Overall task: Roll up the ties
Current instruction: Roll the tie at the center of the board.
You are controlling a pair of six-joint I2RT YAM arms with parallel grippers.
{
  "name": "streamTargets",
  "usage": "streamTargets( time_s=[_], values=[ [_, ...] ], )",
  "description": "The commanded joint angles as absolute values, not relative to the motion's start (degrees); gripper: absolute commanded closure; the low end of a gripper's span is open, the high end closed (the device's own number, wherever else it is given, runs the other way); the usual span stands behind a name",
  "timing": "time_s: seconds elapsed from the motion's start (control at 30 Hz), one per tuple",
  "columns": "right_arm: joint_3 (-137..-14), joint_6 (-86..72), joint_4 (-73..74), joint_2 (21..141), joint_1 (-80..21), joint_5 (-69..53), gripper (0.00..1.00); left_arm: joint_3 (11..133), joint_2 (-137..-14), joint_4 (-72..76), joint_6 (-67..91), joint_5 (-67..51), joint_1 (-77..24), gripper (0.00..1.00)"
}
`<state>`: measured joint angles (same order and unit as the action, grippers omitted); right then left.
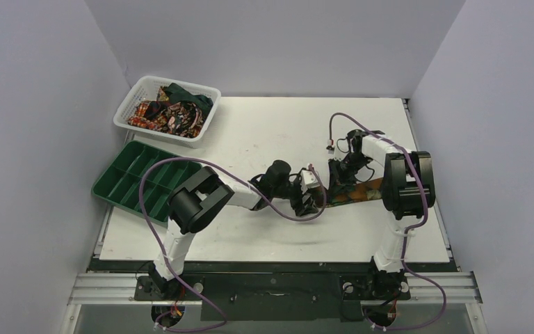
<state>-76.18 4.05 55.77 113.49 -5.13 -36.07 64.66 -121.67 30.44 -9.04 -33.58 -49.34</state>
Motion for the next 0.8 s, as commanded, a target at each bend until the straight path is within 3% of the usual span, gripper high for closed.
streamTargets(
  time_s=[0.0,0.37,0.53,0.6,0.77],
  values=[
    [-75.11,5.27,48.13,115.66,-5.93,-24.91,1.00,65.83,-123.81,37.75,-4.28,-33.17,-49.07,0.27],
    [-72.05,3.39,45.16,115.10,-8.49,-26.12,1.00,72.92,-129.98,43.44,7.05,-30.85,-49.81,0.29],
    [-72.76,3.06,45.53,114.18,-8.11,-28.76,1.00,71.30,-129.84,36.08,1.96,-28.22,-50.44,0.60],
    [-74.29,3.33,47.56,112.93,-6.90,-31.34,0.99,69.23,-127.98,31.07,-4.30,-27.24,-50.37,0.65],
    [-77.37,2.37,52.57,109.44,-3.39,-40.86,0.61,67.48,-126.40,18.67,-16.98,-26.14,-50.07,0.68]
  ],
)
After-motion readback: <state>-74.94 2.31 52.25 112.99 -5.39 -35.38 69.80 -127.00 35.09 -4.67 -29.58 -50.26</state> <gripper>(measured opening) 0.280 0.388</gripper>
